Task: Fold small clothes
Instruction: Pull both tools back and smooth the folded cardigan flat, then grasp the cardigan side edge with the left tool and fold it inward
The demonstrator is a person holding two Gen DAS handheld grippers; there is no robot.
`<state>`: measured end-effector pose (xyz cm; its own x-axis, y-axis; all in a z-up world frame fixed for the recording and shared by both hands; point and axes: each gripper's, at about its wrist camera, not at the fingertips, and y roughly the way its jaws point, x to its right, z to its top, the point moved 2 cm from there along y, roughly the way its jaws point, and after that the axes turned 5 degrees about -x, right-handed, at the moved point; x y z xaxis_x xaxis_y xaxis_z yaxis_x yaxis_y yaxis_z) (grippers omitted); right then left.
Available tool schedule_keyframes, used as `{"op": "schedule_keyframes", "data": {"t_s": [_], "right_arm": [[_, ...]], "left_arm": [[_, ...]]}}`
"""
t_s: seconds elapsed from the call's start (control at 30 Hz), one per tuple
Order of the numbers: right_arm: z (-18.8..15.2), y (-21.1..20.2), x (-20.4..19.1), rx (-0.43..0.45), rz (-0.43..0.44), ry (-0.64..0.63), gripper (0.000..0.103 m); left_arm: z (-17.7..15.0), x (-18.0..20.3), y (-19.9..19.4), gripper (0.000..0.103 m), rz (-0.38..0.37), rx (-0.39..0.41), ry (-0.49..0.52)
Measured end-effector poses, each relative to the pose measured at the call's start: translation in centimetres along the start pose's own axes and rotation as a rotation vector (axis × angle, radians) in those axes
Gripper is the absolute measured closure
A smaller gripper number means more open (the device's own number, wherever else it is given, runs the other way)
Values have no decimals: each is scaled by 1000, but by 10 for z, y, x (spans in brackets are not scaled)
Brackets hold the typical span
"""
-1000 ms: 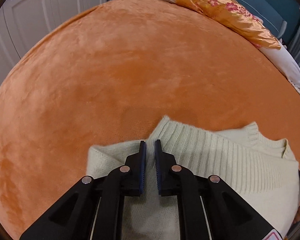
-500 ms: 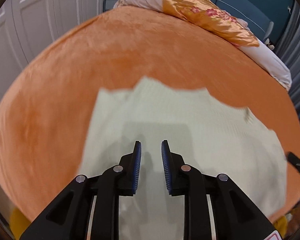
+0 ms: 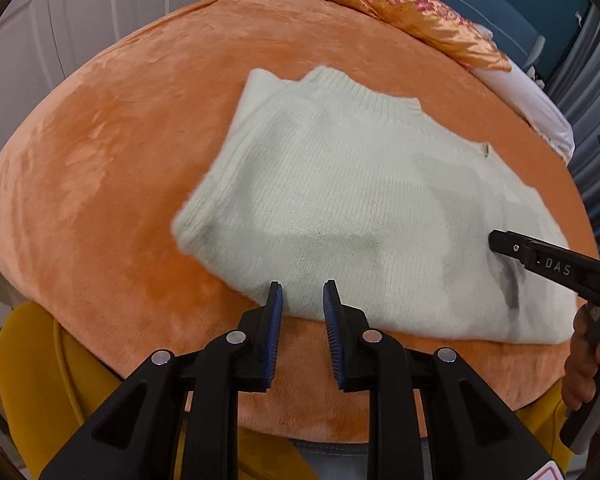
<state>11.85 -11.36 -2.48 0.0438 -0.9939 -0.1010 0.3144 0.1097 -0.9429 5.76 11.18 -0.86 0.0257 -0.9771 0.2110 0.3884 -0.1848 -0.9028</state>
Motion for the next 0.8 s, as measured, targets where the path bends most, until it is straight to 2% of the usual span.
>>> {"op": "schedule_keyframes", "data": {"t_s": [0.1,0.17,0.27,0.43,0.53,0.67,0.73,0.8], "right_arm": [[5,-8,3,1,49,53,81],[4,5,12,-43,51,88,81],[2,16,16,-41,65,95,81],[4,18,9,-41,27,67,80],[3,19,10,-37,18,62,80],[2,18,10,-31,13,64,80],[1,18,9,-26,7,63,79],[0,18,9,-20,6,65,79]], "left_arm": [[5,-13,-12,80,-30,34,-64],[6,-23,-17,69,-42,52,-100],[11,-36,-7,68,-48,22,-148],[19,-52,15,67,-169,-21,-271],[27,-56,22,63,-217,-13,-330],[36,-59,28,63,-264,-12,-372],[41,-56,27,63,-260,-24,-366],[44,-54,23,71,-243,-19,-337]]}}
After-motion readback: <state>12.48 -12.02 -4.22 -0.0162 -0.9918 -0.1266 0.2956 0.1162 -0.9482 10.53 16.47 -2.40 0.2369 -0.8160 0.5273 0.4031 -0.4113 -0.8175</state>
